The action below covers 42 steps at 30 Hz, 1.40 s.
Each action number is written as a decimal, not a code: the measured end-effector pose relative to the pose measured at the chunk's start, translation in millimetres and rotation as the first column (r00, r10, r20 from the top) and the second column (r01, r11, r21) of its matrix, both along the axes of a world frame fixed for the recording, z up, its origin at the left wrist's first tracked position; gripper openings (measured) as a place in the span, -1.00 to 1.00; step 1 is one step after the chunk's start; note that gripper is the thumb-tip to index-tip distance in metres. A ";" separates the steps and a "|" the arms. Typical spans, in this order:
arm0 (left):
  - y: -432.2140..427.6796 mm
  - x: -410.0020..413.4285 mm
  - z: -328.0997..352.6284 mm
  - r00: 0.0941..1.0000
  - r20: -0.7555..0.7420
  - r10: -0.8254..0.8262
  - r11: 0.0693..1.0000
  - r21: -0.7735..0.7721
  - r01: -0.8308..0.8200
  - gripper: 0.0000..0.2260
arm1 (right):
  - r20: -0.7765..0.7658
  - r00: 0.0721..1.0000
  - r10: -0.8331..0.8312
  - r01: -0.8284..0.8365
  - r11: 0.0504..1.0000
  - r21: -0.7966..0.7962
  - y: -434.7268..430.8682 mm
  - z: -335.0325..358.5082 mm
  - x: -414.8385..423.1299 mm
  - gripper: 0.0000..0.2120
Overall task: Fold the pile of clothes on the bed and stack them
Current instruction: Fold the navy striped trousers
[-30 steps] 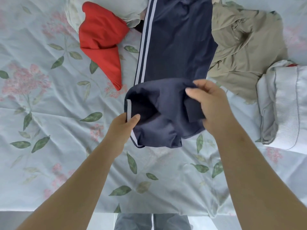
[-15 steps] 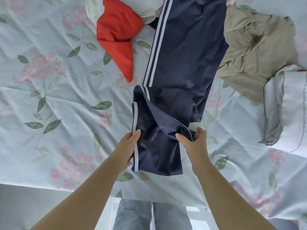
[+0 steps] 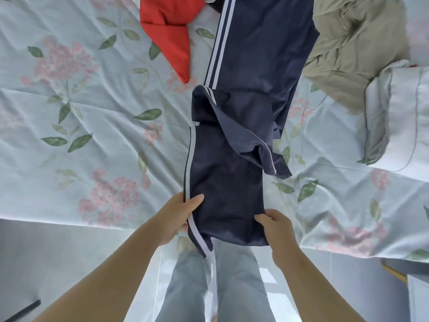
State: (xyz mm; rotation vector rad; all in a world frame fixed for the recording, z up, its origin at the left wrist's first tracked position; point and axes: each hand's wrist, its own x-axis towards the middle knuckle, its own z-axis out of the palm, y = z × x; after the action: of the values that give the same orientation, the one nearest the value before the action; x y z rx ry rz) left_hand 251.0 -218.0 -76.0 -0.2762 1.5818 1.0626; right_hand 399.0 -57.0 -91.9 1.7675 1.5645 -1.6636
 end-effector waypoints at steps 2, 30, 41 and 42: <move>-18.0 7.8 0.7 0.986 -0.054 -0.156 0.988 -0.017 0.155 -0.81 | 0.047 0.998 -0.029 0.029 1.000 -0.002 -14.4 4.6 22.4 -0.91; 48.5 0.1 -42.0 0.964 -0.252 0.079 0.991 -0.089 -0.104 -0.91 | 0.130 0.969 0.212 -0.246 0.891 0.381 44.4 -20.7 -14.3 -0.86; -39.1 -2.2 -21.6 0.838 0.030 -0.545 0.798 -0.290 0.529 -0.82 | 0.038 0.998 0.054 -0.042 0.964 -0.261 -13.8 -6.3 21.6 -0.83; -31.2 -2.2 -23.7 0.876 -0.052 -0.479 0.845 -0.299 0.444 -0.81 | -0.012 0.998 -0.054 0.051 0.984 -0.170 -8.8 -8.4 11.0 -0.80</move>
State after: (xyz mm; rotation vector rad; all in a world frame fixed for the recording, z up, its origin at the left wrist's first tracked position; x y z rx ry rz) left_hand 248.7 -249.2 -99.7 -0.0050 1.7956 0.4855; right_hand 410.0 -65.8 -100.3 1.7254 1.3490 -1.7819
